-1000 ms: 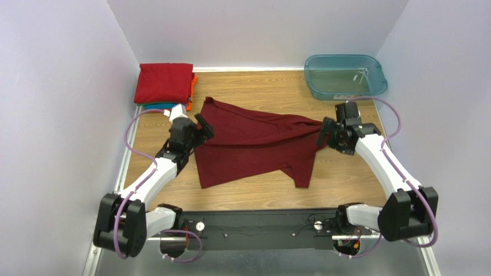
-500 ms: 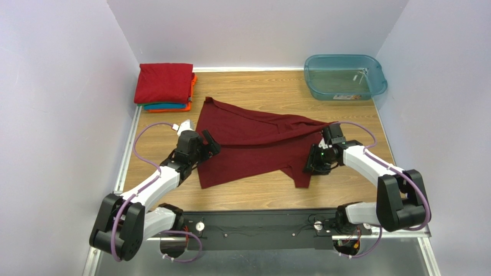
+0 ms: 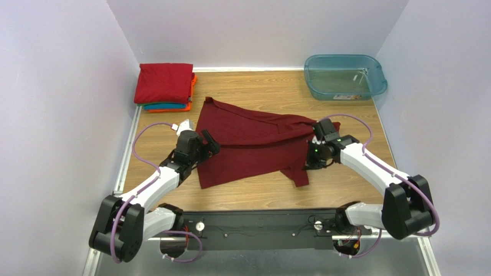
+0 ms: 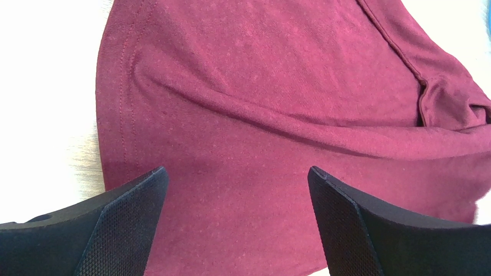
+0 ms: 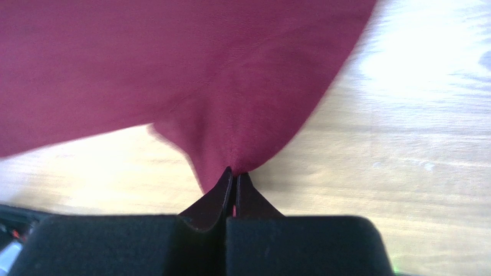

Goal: Fold and stack the t-shirts
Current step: Flatten the tshirt out

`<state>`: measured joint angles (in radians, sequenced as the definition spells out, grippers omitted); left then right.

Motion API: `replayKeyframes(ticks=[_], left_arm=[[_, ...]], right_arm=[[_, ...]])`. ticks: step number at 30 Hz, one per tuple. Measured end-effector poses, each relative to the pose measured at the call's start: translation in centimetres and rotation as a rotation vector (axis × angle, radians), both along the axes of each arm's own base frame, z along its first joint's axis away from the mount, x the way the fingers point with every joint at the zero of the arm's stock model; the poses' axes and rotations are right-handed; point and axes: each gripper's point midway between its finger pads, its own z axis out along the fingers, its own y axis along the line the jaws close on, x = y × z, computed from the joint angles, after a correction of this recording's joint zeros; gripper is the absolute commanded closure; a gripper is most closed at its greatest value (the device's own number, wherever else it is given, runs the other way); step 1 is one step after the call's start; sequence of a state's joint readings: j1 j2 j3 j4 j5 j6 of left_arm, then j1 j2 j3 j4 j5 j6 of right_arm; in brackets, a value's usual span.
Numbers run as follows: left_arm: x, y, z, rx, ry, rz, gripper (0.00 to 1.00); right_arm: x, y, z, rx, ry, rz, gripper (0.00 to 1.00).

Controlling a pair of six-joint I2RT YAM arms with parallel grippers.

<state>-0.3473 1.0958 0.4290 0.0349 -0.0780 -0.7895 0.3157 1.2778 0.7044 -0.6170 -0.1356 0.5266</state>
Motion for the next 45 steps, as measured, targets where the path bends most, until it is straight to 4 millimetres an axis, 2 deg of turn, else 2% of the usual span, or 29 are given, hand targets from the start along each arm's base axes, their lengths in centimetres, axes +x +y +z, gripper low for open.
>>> replayKeyframes(ticks=[6,11,15,19,20,21,22,23,25,26,27,28,32,35,37,39,41,43,45], left_arm=[[0.1,0.2,0.0,0.018,-0.005,0.0,0.02],[0.3,0.5,-0.1,0.04,-0.009,0.005,0.02],[0.6,0.7,-0.1,0.059,-0.005,0.008,0.02],[1.0,0.6,0.0,0.068,-0.003,0.005,0.02],[1.1,0.6,0.1,0.071,-0.003,0.003,0.02],[1.1,0.6,0.1,0.074,-0.003,0.001,0.02],[1.2,0.6,0.1,0.077,-0.004,0.0,0.02],[1.2,0.6,0.2,0.078,-0.006,-0.002,0.02],[1.2,0.6,0.2,0.081,-0.007,-0.004,0.02],[1.2,0.6,0.2,0.083,-0.006,-0.004,0.02],[1.2,0.7,0.2,0.084,-0.005,-0.004,0.02],[1.2,0.7,0.1,0.085,-0.004,-0.004,0.02],[1.1,0.8,0.1,0.088,-0.002,-0.003,0.02],[1.1,0.9,0.3,0.091,-0.008,0.002,0.02],[1.2,1.0,0.5,0.091,-0.015,0.007,0.02],[1.3,1.1,0.6,0.09,-0.017,0.01,0.02],[1.2,1.1,0.5,0.09,-0.016,0.011,0.02],[1.2,1.1,0.4,0.087,-0.014,0.012,0.02],[1.1,1.0,0.2,0.085,-0.013,0.012,0.02]], right_arm=[[0.2,3.1,4.5,-0.07,-0.035,0.087,0.97],[1.8,6.3,5.1,-0.144,-0.004,0.151,0.95],[4.6,9.5,4.2,-0.186,0.007,0.194,0.94],[9.8,12.9,3.2,-0.2,-0.033,0.21,0.87],[11.1,13.7,2.5,-0.207,-0.039,0.213,0.84],[12.1,14.3,2.1,-0.211,-0.049,0.217,0.75],[12.9,14.7,1.7,-0.22,-0.056,0.22,0.73],[13.5,14.8,1.4,-0.228,-0.062,0.225,0.66],[14.2,15.1,1.6,-0.234,-0.081,0.233,0.64],[14.3,15.1,1.9,-0.238,-0.091,0.235,0.52],[14.4,14.9,2.3,-0.244,-0.104,0.234,0.01],[14.6,14.7,3.4,-0.244,-0.132,0.229,0.0],[13.4,11.8,8.9,-0.251,-0.281,0.167,0.0],[10.6,8.0,14.5,-0.212,-0.449,0.067,0.0],[9.5,6.8,16.2,-0.16,-0.537,0.023,0.0],[8.0,5.8,15.6,-0.129,-0.564,0.015,0.0],[7.2,6.5,14.1,-0.085,-0.54,0.051,0.0],[6.7,7.8,11.0,-0.064,-0.463,0.106,0.0],[6.0,9.4,7.1,-0.054,-0.347,0.182,0.0]])
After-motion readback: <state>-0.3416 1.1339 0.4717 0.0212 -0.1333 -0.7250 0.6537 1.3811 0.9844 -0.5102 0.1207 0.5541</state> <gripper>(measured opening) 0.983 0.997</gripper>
